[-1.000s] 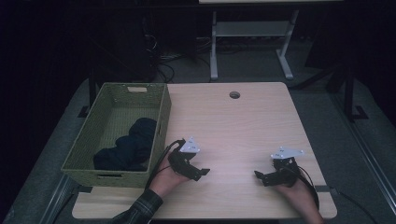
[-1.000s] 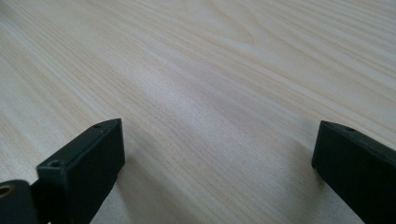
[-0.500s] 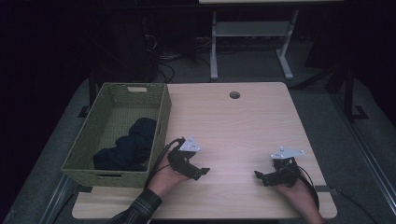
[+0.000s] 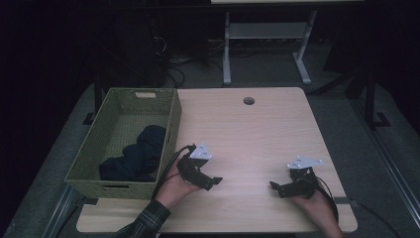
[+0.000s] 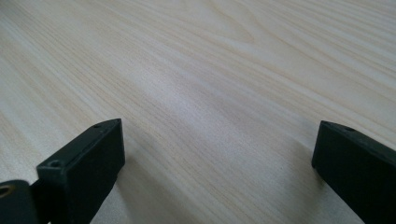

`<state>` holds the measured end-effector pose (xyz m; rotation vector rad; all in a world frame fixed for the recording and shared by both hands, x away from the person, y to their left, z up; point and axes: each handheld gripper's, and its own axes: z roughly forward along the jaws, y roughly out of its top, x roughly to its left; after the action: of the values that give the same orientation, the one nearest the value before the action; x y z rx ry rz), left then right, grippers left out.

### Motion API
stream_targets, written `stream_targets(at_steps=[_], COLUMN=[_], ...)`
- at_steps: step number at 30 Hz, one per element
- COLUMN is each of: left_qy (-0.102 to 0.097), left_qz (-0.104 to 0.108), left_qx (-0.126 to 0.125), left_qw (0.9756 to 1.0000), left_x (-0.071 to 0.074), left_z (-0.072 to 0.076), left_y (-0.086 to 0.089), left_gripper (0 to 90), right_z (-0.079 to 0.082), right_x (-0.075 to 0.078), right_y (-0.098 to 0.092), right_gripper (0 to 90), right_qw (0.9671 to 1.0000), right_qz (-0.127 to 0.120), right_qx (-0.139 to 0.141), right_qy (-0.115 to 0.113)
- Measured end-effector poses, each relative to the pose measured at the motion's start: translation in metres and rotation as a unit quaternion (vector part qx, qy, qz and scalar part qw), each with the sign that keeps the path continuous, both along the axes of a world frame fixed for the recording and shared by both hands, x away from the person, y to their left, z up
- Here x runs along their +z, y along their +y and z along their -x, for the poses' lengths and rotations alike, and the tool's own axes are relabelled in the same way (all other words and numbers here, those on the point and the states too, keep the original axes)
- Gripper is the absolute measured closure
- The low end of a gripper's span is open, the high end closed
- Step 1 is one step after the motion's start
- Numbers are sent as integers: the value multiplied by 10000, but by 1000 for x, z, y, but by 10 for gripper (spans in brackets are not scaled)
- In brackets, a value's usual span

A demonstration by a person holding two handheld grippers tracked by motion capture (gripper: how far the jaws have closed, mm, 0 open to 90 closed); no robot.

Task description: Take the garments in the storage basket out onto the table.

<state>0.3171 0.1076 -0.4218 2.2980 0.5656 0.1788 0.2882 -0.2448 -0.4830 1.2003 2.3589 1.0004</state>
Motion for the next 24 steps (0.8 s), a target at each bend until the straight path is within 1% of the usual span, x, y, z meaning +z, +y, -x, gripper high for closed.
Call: stream_targets(at_steps=[3,5,10,13,15,18,21,24], left_qy=[-3,-20,-34,-65,-53,-55,-42,-38], left_qz=[53,21,77,49,75,40,93,81], left_qx=[13,-11,-12,-40,-27,-67,-47,-88], left_qw=[10000,10000,10000,10000,10000,10000,9999,9999], left_x=[1,4,8,9,10,14,15,17], left_z=[0,0,0,0,0,-1,0,-1], left_y=[0,0,0,0,0,0,1,1], left_gripper=[136,136,137,138,138,138,138,138], right_z=[0,0,0,0,0,0,0,0], right_x=[0,0,0,0,0,0,0,0], right_y=[0,0,0,0,0,0,0,0], right_gripper=[19,20,20,20,20,20,20,19], right_qw=[10000,10000,10000,10000,10000,10000,10000,10000], right_qz=[1,1,-3,-3,-2,-3,-3,-3], right_qx=[0,1,-1,-1,-2,-1,-5,-5], right_qy=[-1,-1,-2,-2,-3,-3,-5,-5])
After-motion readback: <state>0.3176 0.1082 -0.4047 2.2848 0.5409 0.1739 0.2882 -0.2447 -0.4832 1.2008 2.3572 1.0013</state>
